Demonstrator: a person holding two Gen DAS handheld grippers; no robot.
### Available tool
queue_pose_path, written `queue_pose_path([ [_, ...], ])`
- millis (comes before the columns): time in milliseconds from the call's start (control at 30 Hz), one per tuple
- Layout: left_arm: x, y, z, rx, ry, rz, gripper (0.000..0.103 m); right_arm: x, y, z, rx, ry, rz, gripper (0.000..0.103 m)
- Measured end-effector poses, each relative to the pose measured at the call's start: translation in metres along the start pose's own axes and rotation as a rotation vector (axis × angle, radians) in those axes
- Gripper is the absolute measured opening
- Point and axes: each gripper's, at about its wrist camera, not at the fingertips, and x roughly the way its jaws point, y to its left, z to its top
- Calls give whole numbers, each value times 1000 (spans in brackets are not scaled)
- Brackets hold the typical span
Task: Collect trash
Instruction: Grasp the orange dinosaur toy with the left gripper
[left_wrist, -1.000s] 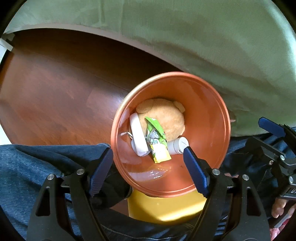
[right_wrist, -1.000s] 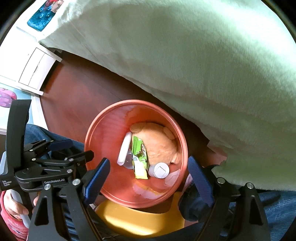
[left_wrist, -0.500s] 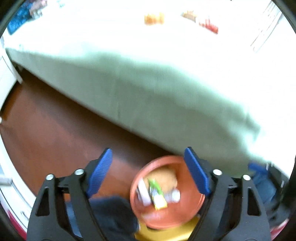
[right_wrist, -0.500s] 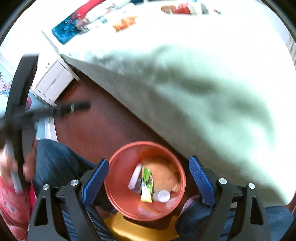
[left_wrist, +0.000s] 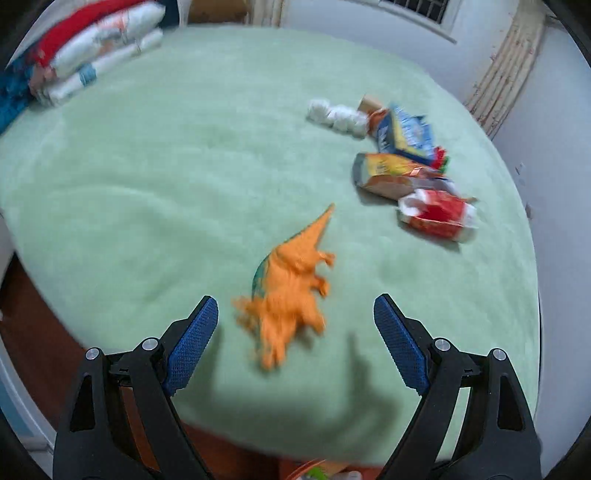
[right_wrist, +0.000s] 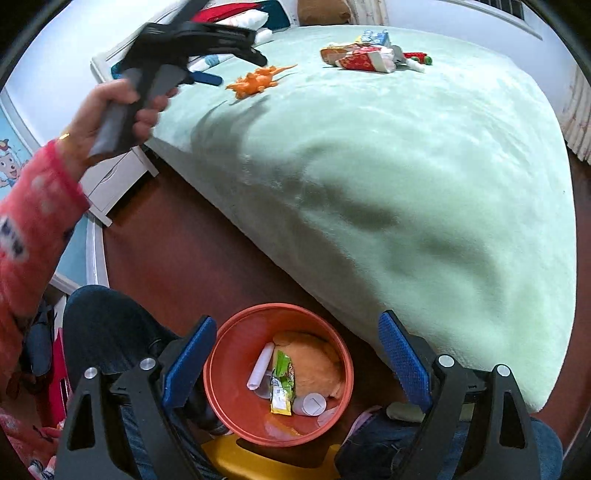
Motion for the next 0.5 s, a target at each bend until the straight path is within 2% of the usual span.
queue_pose_path([
  [100,26,5,7,-22,42,29,84,-1,-9,2,26,-3,-5,88],
  [200,38,2,7,-11,46,64,77,1,-17,2,42,-2,-9,88],
  [233,37,0,6,-4,37,78,68,2,-18,2,44,0,-9,88],
  [300,32,-1,3,13,20,87,63,3,-18,2,45,3,-3,88],
  [500,8,4,-3,-5,-5,43,61,1,-13,3,41,-11,11,88],
])
